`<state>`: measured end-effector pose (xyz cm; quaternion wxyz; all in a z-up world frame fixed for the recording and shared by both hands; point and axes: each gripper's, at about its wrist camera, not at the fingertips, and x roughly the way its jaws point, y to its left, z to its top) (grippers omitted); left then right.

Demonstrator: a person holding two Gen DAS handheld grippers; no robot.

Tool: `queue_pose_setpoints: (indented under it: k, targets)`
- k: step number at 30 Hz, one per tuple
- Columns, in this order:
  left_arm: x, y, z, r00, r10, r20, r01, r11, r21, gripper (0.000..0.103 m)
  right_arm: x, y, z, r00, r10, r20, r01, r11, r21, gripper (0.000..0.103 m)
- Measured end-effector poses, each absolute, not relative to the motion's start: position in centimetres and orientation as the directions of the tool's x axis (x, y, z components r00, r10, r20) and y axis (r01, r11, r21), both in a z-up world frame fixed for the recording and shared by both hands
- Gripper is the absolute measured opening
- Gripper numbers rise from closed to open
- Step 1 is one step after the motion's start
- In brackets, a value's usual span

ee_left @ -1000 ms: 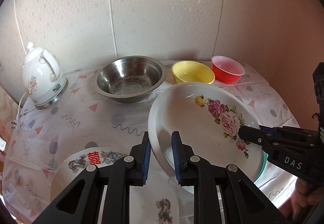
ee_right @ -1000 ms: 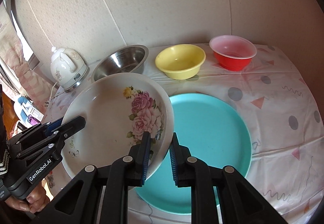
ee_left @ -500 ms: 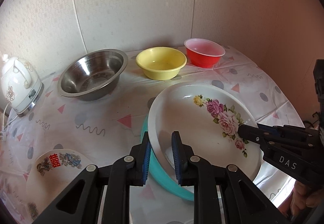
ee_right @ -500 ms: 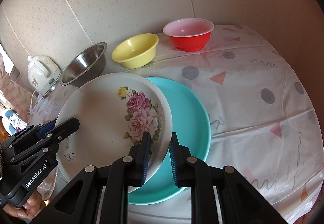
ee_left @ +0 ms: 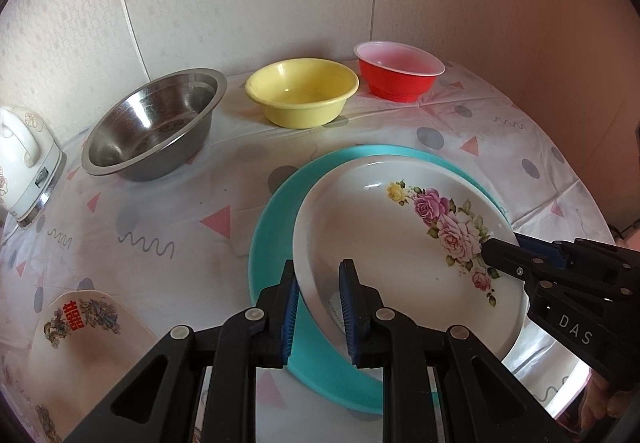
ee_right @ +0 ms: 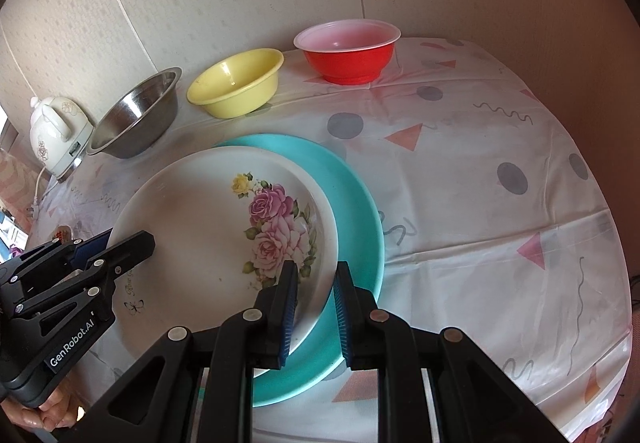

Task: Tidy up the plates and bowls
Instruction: 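Lower the rose-print plate onto the teal plate and open the right tool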

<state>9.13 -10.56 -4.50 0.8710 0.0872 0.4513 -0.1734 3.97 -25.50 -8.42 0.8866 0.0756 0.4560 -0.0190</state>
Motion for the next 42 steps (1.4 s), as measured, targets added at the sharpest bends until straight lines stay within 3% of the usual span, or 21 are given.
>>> queue_pose_setpoints:
  k: [9,13,42]
  targets:
    - [9.4,-10.4,-5.3,0.521,-0.200,-0.829,0.357,0.934,-0.001,0.020,4.0,-24.8,-8.7,0.584,0.016,-0.812,0.085,0.993,0.081,0.018]
    - [8.8,-10.9,-5.1,0.567,-0.176,-0.805,0.374,0.925,0.061,0.020,3.9,-24.6,-8.7,0.585,0.005,-0.811,0.091,0.993,0.072,0.018]
    - [5.2,-10.4,0.9,0.707,-0.232,-0.668,0.396,0.913,0.101,0.020,3.8,-24.0,-8.8,0.578,-0.015,-0.816,0.103,0.993,0.055,0.025]
